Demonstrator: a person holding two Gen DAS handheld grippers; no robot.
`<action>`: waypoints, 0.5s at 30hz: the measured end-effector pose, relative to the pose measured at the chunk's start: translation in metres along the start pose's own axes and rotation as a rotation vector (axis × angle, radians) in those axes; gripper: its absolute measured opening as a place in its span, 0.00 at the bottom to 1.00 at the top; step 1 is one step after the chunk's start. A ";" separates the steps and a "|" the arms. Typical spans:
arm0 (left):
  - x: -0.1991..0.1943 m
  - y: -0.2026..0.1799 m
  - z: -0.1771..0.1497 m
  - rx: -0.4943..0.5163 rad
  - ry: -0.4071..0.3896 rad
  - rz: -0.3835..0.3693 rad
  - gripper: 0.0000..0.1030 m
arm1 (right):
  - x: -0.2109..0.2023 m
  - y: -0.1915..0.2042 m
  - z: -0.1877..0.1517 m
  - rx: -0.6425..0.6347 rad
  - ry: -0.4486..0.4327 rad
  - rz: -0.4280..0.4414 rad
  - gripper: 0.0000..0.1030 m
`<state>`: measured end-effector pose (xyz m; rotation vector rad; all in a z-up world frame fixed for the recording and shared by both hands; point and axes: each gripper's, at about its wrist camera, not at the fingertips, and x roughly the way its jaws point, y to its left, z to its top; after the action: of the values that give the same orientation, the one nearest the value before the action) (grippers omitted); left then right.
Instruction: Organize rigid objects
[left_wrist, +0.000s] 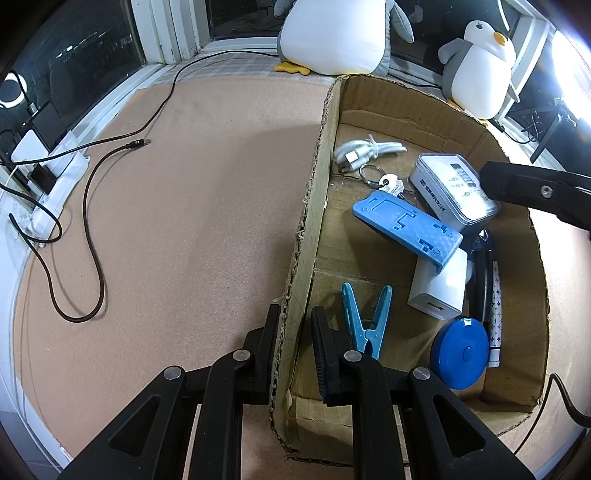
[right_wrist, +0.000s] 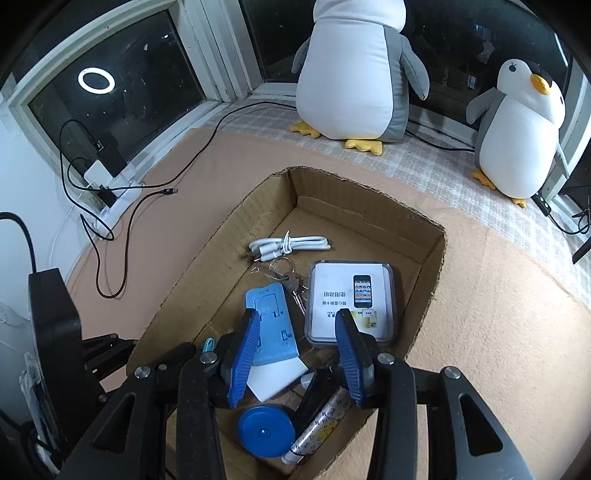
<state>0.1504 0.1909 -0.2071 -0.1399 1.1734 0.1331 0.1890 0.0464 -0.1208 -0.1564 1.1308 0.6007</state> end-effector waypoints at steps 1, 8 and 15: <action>0.000 0.001 0.000 0.000 0.000 0.000 0.16 | -0.002 0.000 -0.001 -0.001 -0.002 -0.002 0.39; 0.000 0.001 -0.001 0.003 0.000 0.005 0.16 | -0.016 -0.003 -0.009 -0.004 -0.018 -0.015 0.43; -0.001 -0.002 -0.001 0.011 -0.001 0.014 0.16 | -0.034 -0.008 -0.021 -0.001 -0.038 -0.032 0.48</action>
<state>0.1497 0.1890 -0.2066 -0.1216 1.1740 0.1389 0.1661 0.0183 -0.1012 -0.1631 1.0893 0.5738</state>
